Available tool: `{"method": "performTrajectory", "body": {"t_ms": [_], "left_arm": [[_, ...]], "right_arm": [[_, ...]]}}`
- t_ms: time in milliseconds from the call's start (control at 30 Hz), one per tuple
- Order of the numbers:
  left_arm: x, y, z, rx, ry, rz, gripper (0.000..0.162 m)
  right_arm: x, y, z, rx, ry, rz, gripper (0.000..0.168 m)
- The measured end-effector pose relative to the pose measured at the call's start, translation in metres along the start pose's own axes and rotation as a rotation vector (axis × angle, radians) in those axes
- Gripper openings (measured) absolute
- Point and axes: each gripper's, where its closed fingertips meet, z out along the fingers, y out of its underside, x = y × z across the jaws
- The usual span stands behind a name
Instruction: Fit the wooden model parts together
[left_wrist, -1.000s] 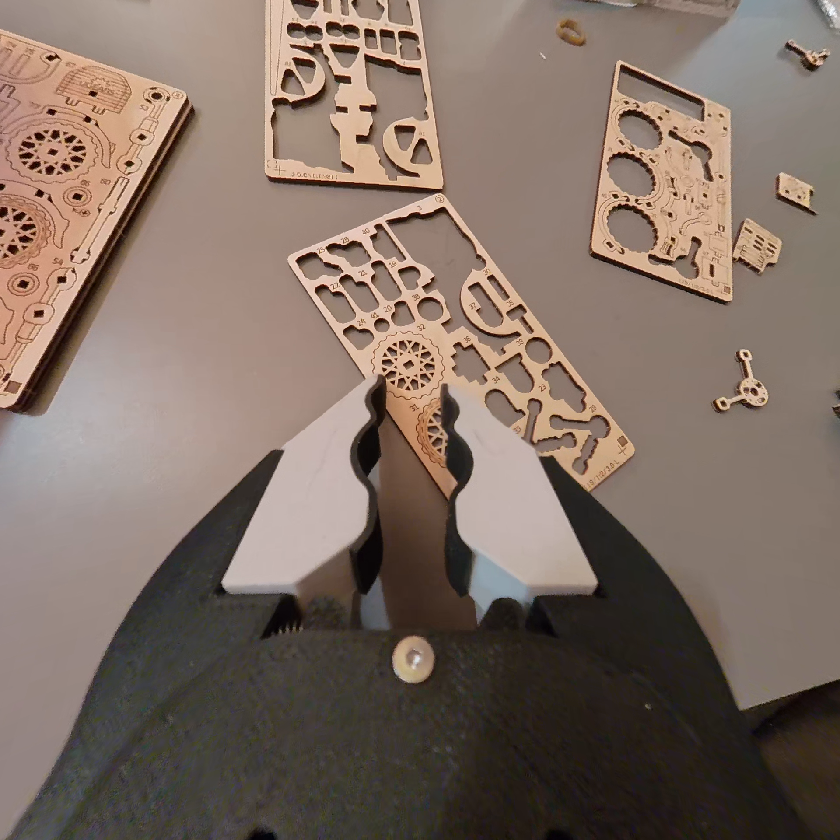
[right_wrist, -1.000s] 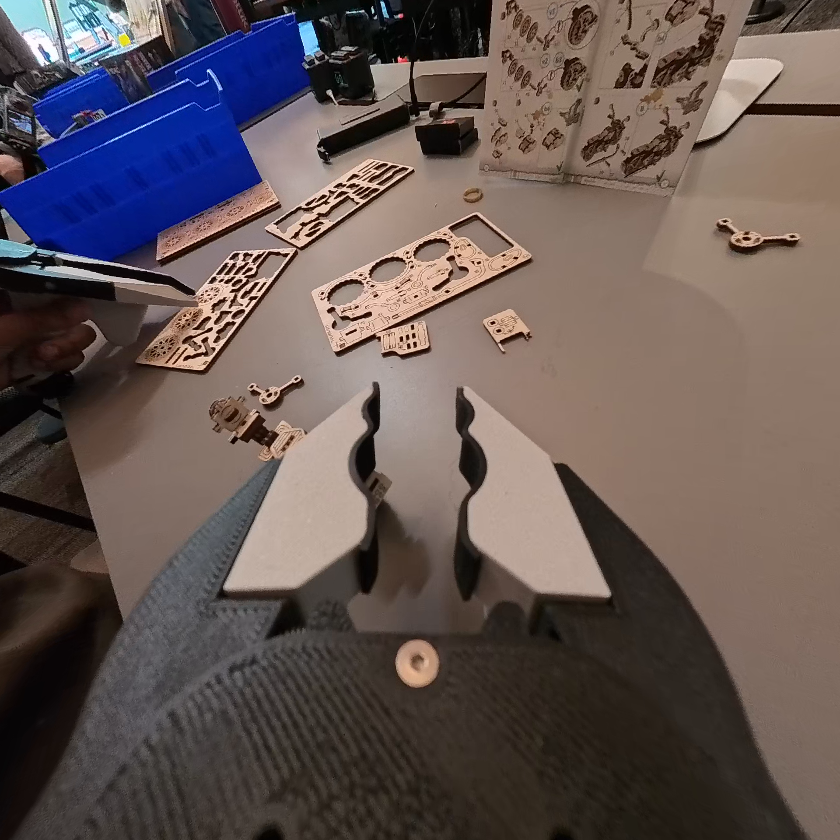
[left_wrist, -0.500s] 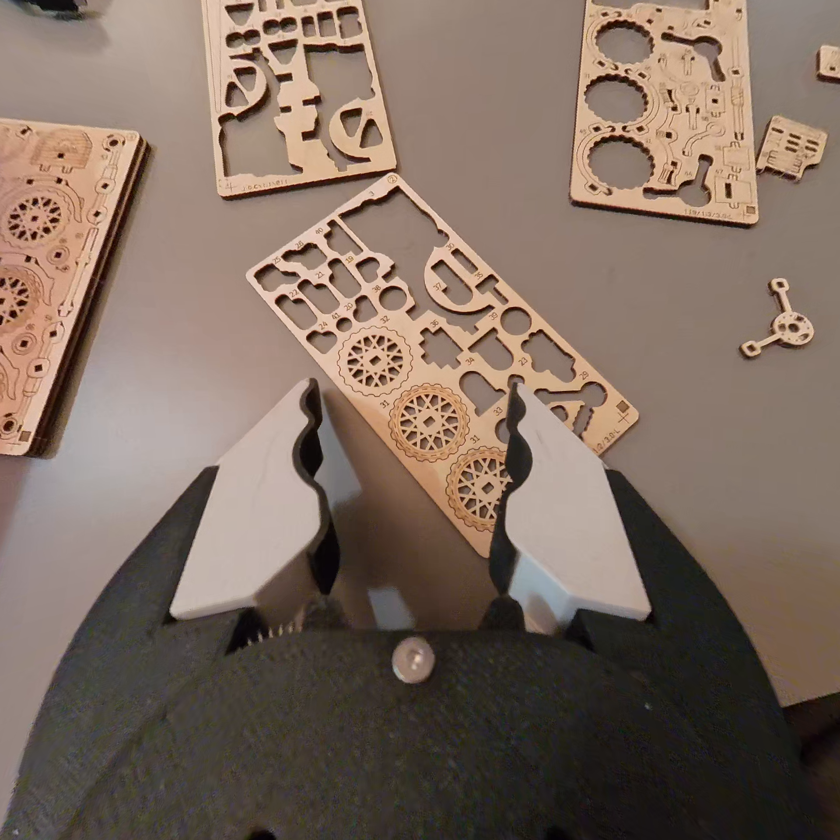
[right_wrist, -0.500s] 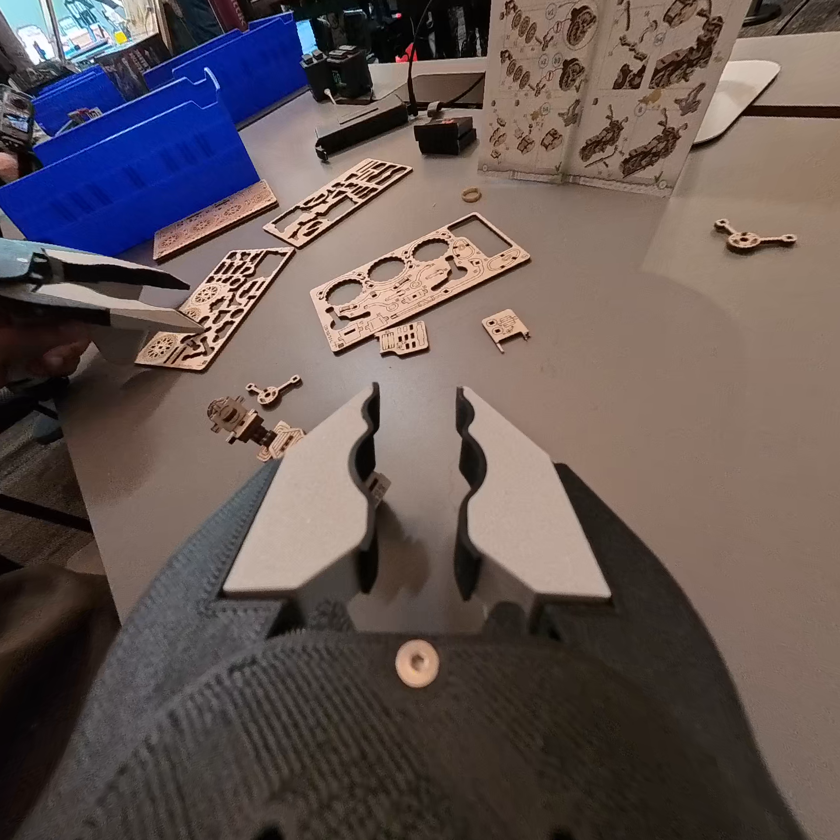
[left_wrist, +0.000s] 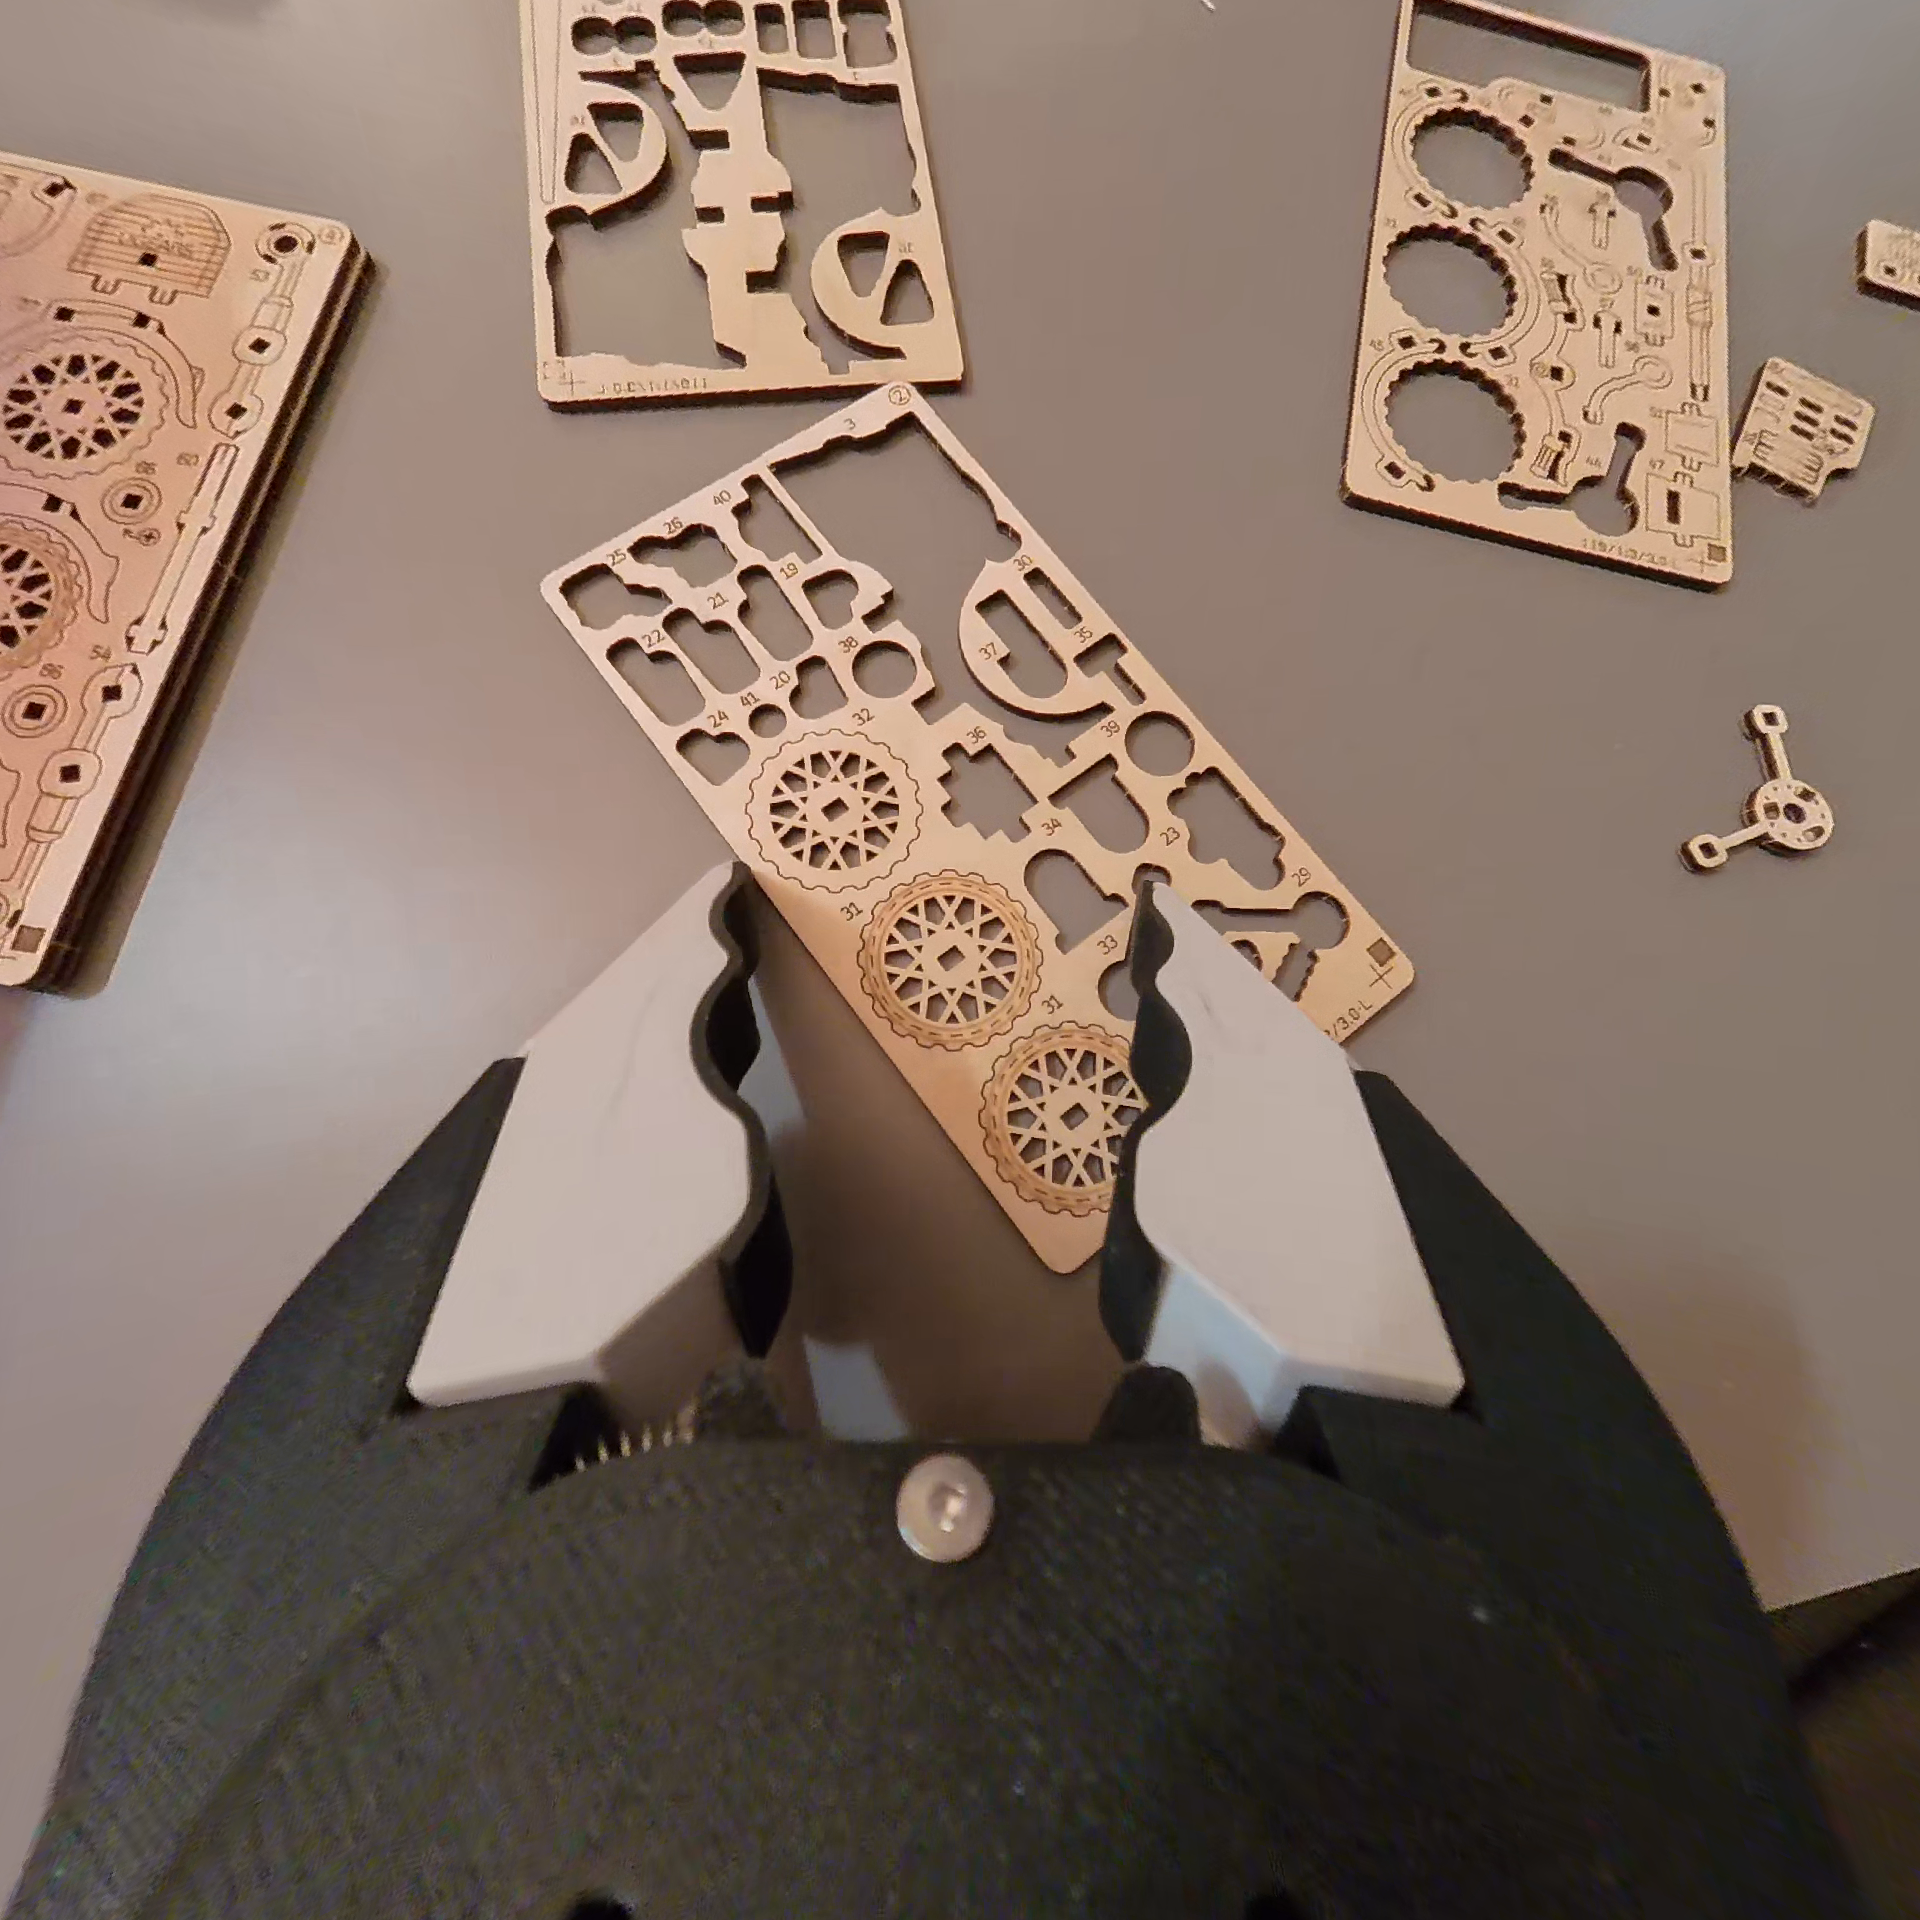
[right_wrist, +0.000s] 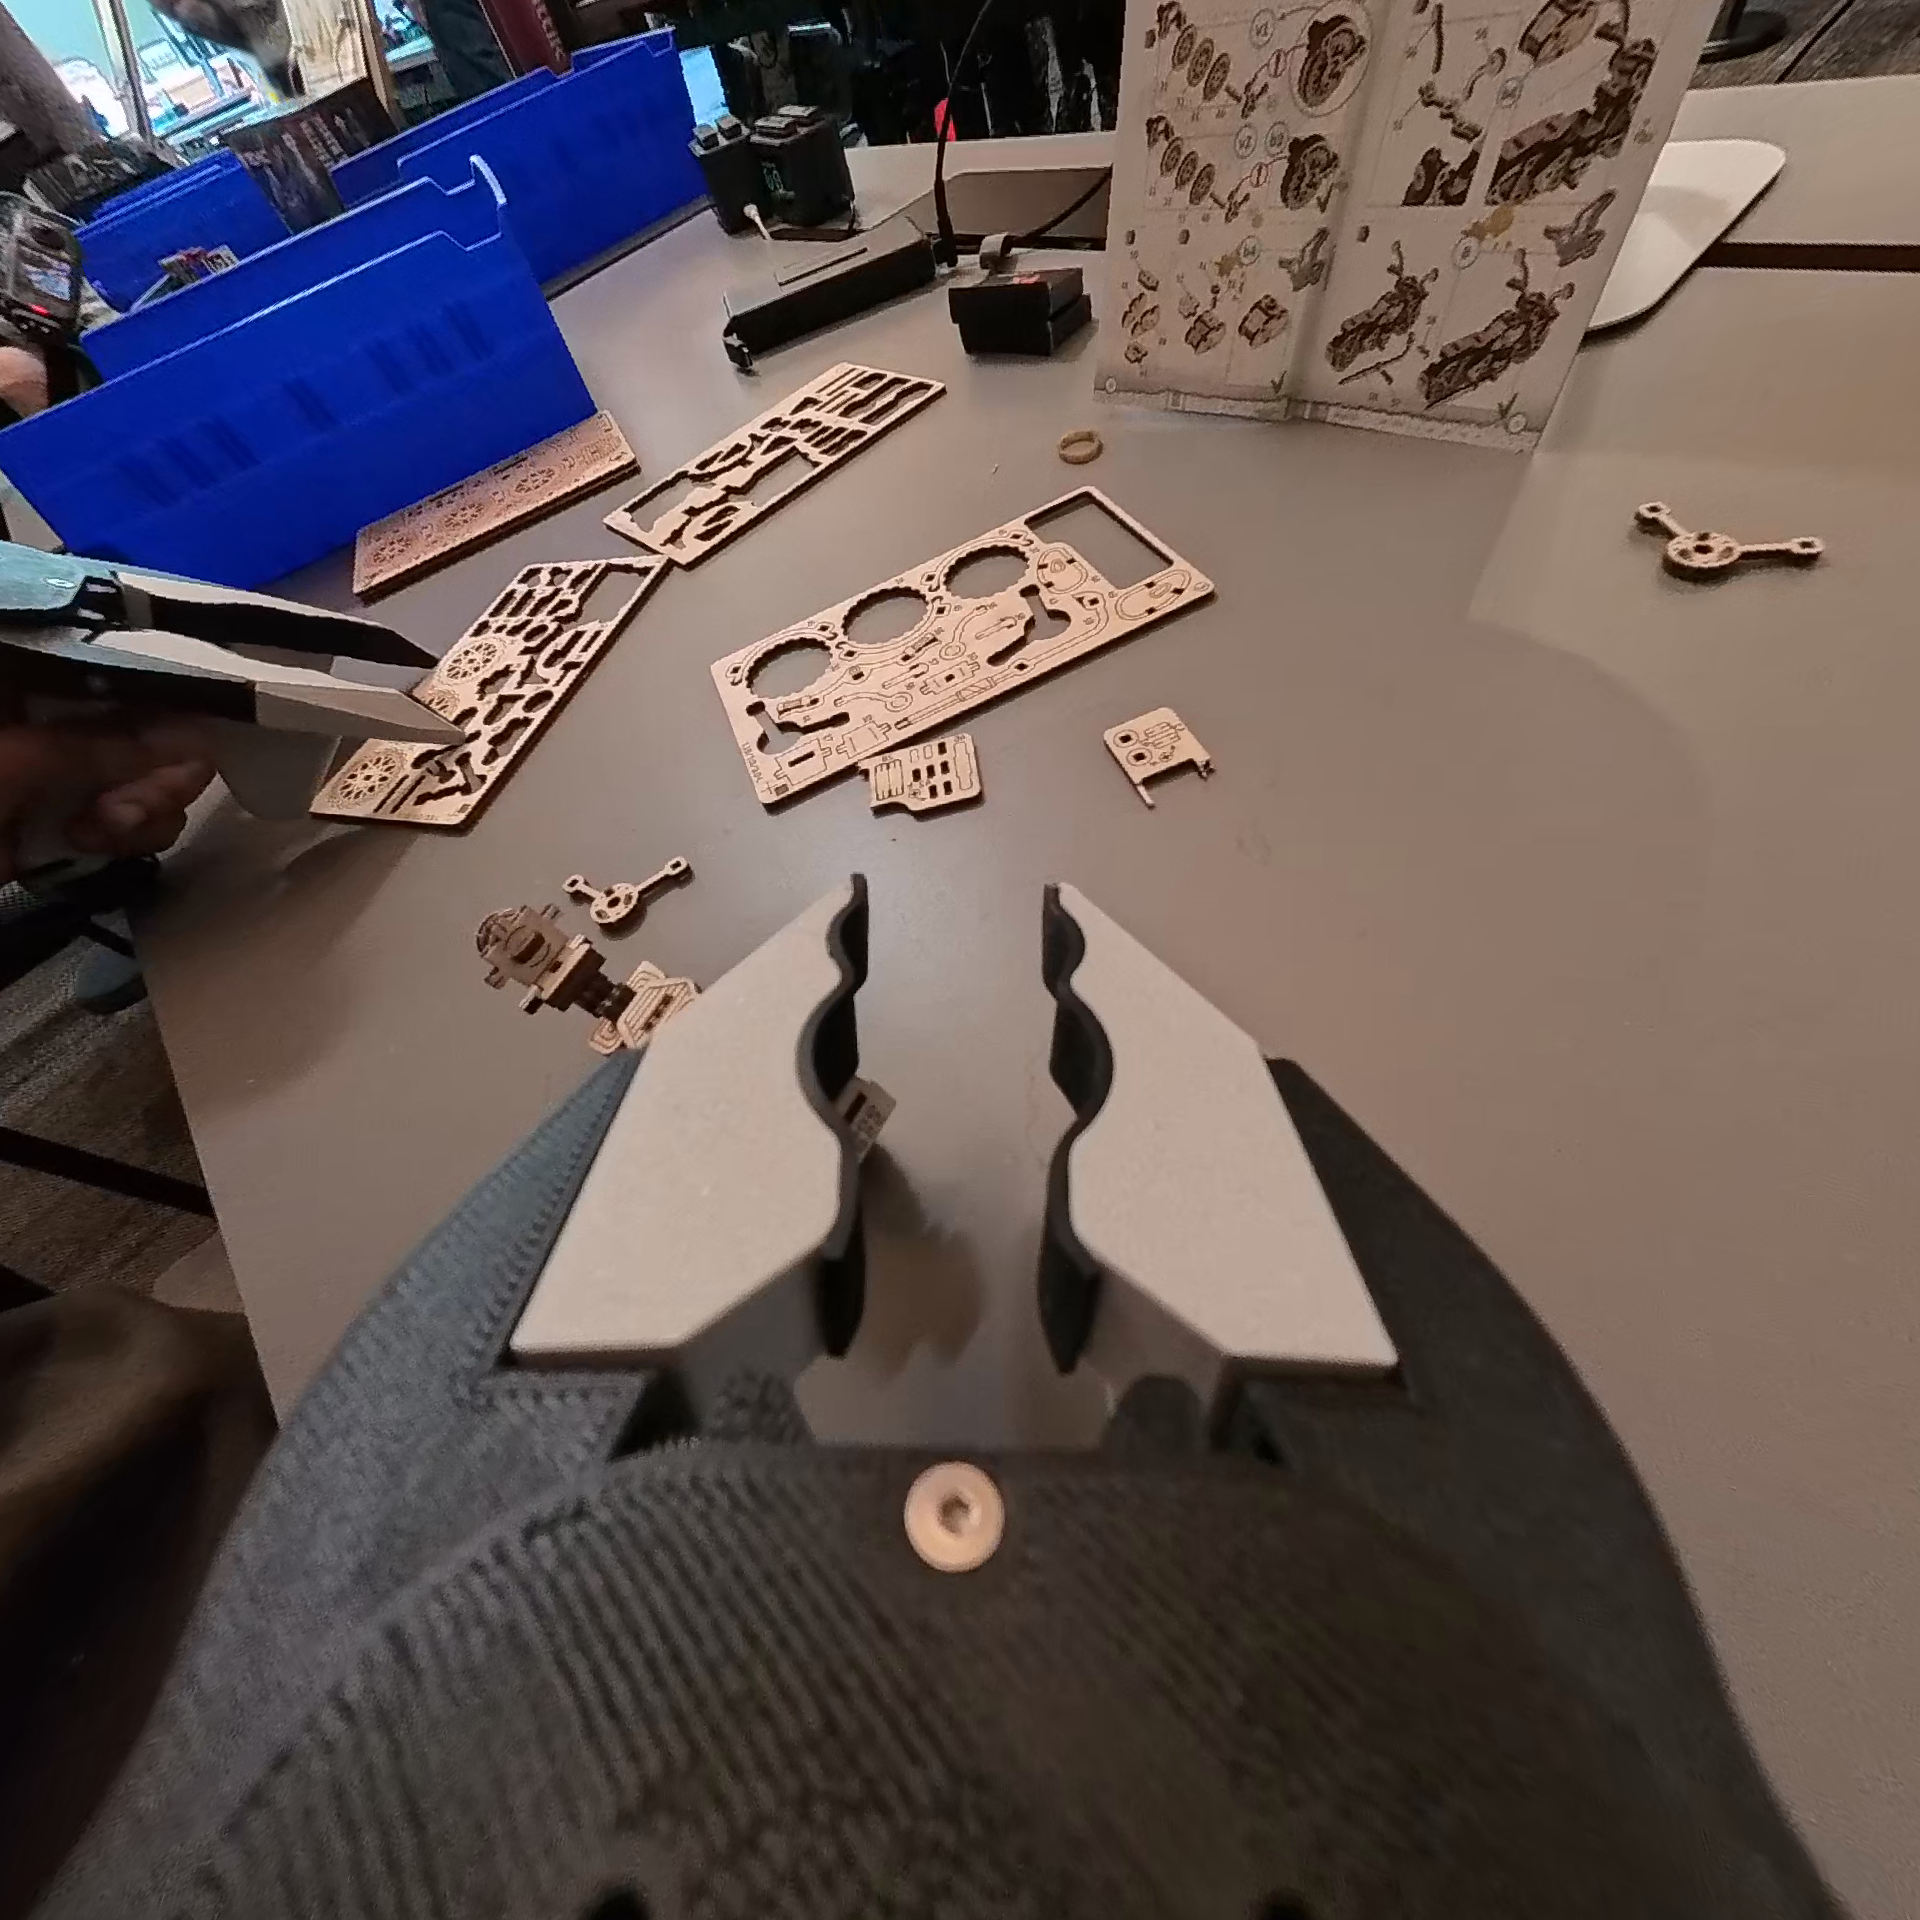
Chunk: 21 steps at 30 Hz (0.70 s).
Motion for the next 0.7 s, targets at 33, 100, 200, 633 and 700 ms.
{"method": "performTrajectory", "body": {"t_ms": [33, 100, 200, 633, 700], "left_arm": [[0.0, 0.0, 0.0, 0.0, 0.0, 0.0, 0.071], [0.0, -0.0001, 0.0, 0.0, 0.002, -0.002, 0.071], [0.0, 0.0, 0.0, 0.0, 0.002, -0.002, 0.071], [0.0021, 0.0004, -0.0003, -0.001, 0.02, 0.007, 0.07], [0.0023, 0.0002, -0.0005, 0.0, 0.026, 0.004, 0.07]], "right_arm": [[0.0, 0.0, -0.0001, 0.0, 0.0, 0.0, 0.033], [0.0, 0.0001, 0.0001, -0.001, 0.0, 0.0, 0.033], [0.0, 0.0001, 0.0, 0.0, 0.0, 0.0, 0.033], [0.0002, 0.0004, 0.0003, -0.003, -0.002, 0.005, 0.033], [0.0005, 0.0004, 0.0004, -0.004, -0.002, 0.007, 0.033]]}}
